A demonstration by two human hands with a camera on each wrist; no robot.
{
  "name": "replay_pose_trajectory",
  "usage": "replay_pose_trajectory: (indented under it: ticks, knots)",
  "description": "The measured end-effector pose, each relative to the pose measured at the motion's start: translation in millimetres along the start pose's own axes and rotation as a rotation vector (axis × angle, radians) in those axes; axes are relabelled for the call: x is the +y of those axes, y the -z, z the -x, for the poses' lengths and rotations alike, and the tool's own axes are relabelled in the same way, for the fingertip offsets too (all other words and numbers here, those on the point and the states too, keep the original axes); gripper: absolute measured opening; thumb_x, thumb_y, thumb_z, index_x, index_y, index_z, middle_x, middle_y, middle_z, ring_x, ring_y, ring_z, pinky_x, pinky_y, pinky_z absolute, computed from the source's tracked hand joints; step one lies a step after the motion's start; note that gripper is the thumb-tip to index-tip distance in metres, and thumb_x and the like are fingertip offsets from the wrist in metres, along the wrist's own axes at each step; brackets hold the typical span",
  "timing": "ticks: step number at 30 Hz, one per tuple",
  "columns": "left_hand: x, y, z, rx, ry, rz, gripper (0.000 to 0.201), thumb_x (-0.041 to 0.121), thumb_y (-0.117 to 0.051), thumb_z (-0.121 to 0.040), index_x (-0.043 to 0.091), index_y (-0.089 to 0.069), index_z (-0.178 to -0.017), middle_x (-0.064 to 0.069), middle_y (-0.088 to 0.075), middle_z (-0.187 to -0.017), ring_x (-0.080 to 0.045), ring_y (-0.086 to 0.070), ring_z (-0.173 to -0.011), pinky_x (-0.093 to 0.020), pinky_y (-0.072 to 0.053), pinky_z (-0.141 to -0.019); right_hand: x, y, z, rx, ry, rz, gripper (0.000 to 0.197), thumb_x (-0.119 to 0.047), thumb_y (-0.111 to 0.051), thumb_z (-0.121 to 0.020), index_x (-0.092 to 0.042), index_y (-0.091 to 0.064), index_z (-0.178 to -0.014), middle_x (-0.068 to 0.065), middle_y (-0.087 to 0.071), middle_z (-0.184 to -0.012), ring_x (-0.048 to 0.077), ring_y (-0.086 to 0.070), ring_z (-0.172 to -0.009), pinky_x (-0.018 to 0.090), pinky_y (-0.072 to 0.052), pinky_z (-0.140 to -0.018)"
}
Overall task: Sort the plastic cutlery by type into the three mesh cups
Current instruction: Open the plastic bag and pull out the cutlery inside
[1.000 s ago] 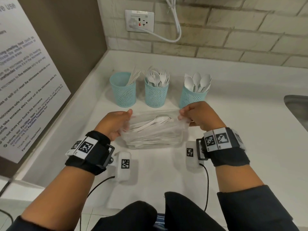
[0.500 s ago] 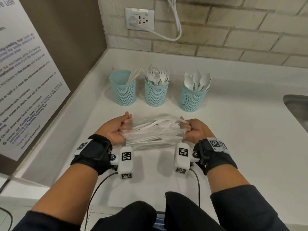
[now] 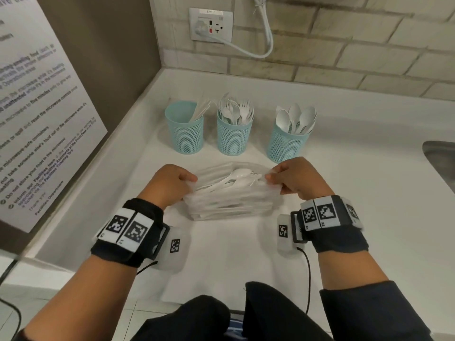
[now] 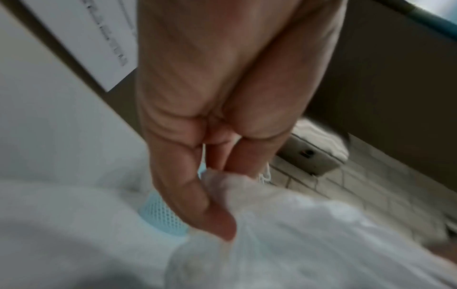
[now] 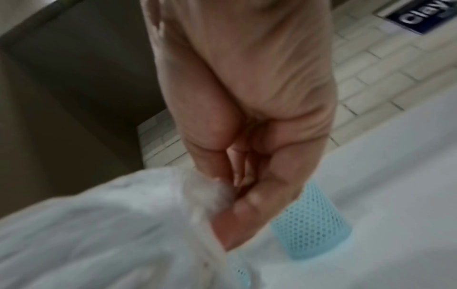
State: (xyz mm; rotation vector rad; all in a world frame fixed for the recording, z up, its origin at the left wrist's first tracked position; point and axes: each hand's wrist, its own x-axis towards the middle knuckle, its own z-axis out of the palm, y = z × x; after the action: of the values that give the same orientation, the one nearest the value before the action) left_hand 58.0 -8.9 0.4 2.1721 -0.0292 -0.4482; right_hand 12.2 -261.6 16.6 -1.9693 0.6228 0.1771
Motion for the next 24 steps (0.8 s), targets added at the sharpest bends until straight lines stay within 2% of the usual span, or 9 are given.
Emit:
replay_pose_trajectory:
  ticks: [3,6,9,11,12,15,18,22,24]
  knots:
    - [2,0,-1,0.004,0.134,0.396,0.034,-0.014,-0.044,-0.088,0.003,-0.062,-0.111,-0.005,-0.059,-0.085,-0.013,-0.058,-0.069,-0.012,-0.051,-0.050,6,-2,-7,0.004,-0.116,-0.363,0.007,-0.007,-0.060,-0.089,-0.006,-0.062,-0.082,0.006,-0.065,-0.078,0.013,-0.057,-0.066,0.018,-0.053,-0.046]
    - [-4,-1,-5,-0.097,0.309,0.825,0.044,-0.017,-0.028,-0.091,0.001,-0.054,-0.120,-0.003,-0.058,-0.087,-0.007,-0.058,-0.070,-0.015,-0.050,-0.065,18,-7,-14,-0.082,-0.303,-0.732,0.016,-0.005,-0.046,-0.095,-0.007,-0.057,-0.084,0.003,-0.063,-0.081,0.011,-0.053,-0.068,0.017,-0.051,-0.042]
    - [-9,-3,-8,-0.092,0.483,1.235,0.045,-0.018,-0.016,-0.090,-0.002,-0.056,-0.101,-0.007,-0.054,-0.085,-0.009,-0.051,-0.073,-0.019,-0.054,-0.052,29,-13,-20,-0.103,-0.474,-1.178,0.025,0.000,-0.037,-0.097,-0.001,-0.056,-0.082,0.009,-0.066,-0.064,0.015,-0.066,-0.058,0.026,-0.052,-0.043]
    - [-11,-4,-9,-0.070,0.543,1.344,0.044,-0.018,-0.016,-0.085,0.001,-0.055,-0.088,-0.007,-0.051,-0.074,-0.009,-0.045,-0.060,-0.014,-0.045,-0.038,33,-18,-24,-0.058,-0.542,-1.270,0.026,0.003,-0.035,-0.097,0.001,-0.057,-0.083,0.013,-0.063,-0.058,0.021,-0.063,-0.044,0.031,-0.049,-0.035]
    - [-12,-3,-11,-0.062,0.549,1.363,0.043,-0.019,-0.018,-0.079,0.003,-0.055,-0.086,-0.007,-0.050,-0.066,-0.009,-0.043,-0.051,-0.013,-0.038,-0.035,35,-20,-26,-0.061,-0.575,-1.290,0.025,0.004,-0.034,-0.097,0.000,-0.057,-0.086,0.014,-0.062,-0.064,0.022,-0.062,-0.050,0.031,-0.049,-0.033]
    - [-16,-1,-14,-0.093,0.504,1.319,0.030,-0.007,-0.030,-0.079,0.008,-0.056,-0.085,-0.004,-0.046,-0.059,-0.010,-0.034,-0.035,-0.014,-0.028,-0.037,41,-25,-28,-0.213,-0.519,-1.177,0.024,-0.002,-0.040,-0.094,-0.010,-0.052,-0.074,0.007,-0.048,-0.065,0.017,-0.046,-0.063,0.032,-0.052,-0.054]
    - [-17,1,-15,-0.164,0.414,1.117,0.012,0.011,-0.049,-0.087,0.009,-0.060,-0.083,-0.001,-0.041,-0.057,-0.009,-0.031,-0.037,-0.014,-0.026,-0.040,36,-21,-20,-0.382,-0.355,-1.013,0.019,-0.003,-0.072,-0.067,-0.012,-0.057,-0.060,0.002,-0.043,-0.057,0.017,-0.042,-0.060,0.032,-0.043,-0.071]
    - [-15,-4,-13,-0.129,0.151,0.442,0.006,0.006,-0.067,-0.081,0.012,-0.068,-0.081,-0.005,-0.057,-0.074,-0.013,-0.048,-0.064,-0.020,-0.040,-0.059,21,-19,-14,-0.291,-0.248,-0.692,0.037,0.013,-0.035,-0.082,-0.014,-0.058,-0.071,0.006,-0.059,-0.074,0.020,-0.057,-0.066,0.028,-0.052,-0.056]
    - [-13,-6,-11,0.007,-0.009,0.188,0.015,0.003,-0.069,-0.079,0.018,-0.066,-0.076,0.001,-0.060,-0.076,-0.013,-0.052,-0.072,-0.015,-0.042,-0.062,11,-23,-9,-0.188,-0.140,-0.397,0.041,0.011,-0.035,-0.083,-0.015,-0.064,-0.072,0.005,-0.059,-0.077,0.018,-0.052,-0.068,0.027,-0.047,-0.060]
